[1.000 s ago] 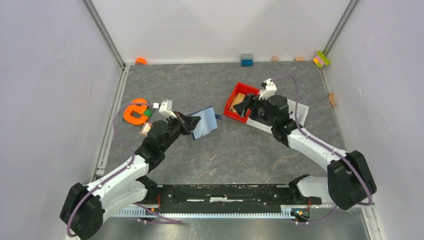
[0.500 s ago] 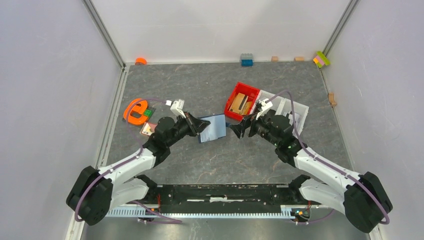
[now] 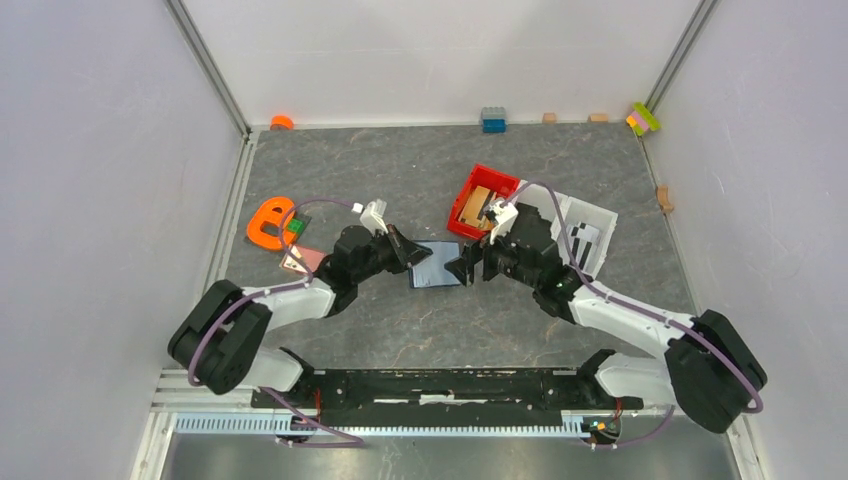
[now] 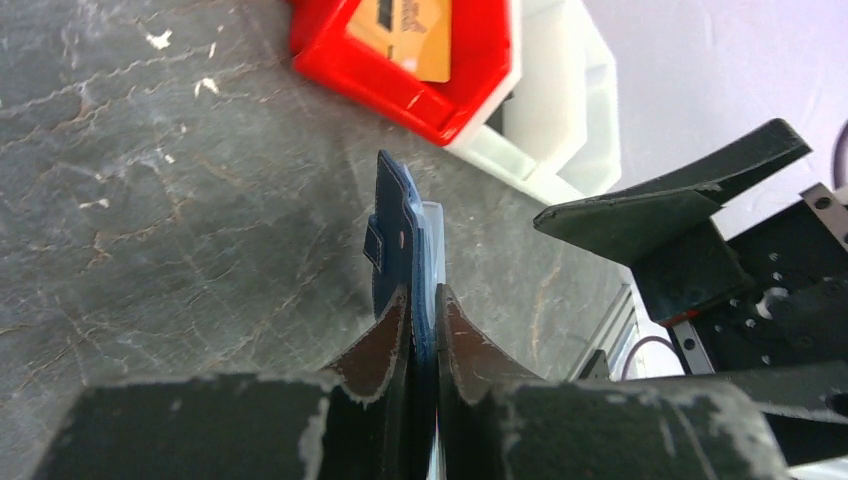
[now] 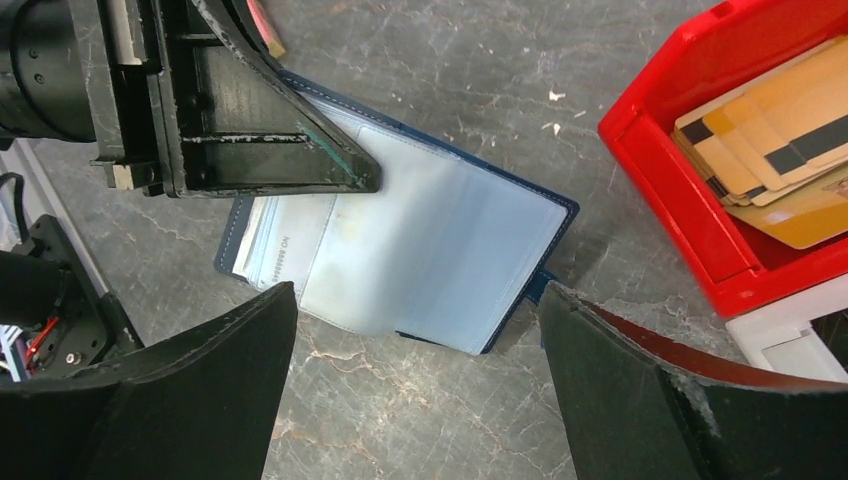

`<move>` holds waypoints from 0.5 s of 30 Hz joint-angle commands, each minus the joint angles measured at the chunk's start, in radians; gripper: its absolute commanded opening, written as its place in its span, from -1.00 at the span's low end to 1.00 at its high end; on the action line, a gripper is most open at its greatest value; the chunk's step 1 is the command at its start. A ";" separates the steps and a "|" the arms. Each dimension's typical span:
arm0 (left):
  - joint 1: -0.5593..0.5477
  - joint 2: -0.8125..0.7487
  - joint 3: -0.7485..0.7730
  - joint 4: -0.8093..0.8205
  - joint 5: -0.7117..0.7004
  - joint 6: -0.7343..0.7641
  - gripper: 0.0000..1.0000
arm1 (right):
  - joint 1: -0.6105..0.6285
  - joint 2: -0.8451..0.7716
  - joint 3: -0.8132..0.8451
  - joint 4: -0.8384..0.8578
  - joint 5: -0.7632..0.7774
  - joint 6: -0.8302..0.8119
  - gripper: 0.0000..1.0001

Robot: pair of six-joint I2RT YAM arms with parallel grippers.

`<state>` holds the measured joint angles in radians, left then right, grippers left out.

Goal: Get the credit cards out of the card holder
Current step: Remove the credit card from the card holder.

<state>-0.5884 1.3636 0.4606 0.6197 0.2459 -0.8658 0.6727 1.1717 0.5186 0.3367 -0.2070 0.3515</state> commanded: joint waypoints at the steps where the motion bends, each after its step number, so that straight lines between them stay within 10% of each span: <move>1: 0.002 0.052 0.070 -0.006 -0.013 -0.028 -0.94 | 0.012 0.079 0.066 -0.024 0.008 0.003 0.89; 15: 0.002 0.020 0.073 -0.029 -0.008 -0.032 -0.54 | 0.125 0.232 0.164 -0.073 0.053 -0.052 0.90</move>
<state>-0.5884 1.4239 0.4984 0.5686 0.2379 -0.8719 0.7700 1.3949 0.6209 0.2642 -0.1963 0.3374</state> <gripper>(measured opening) 0.188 0.950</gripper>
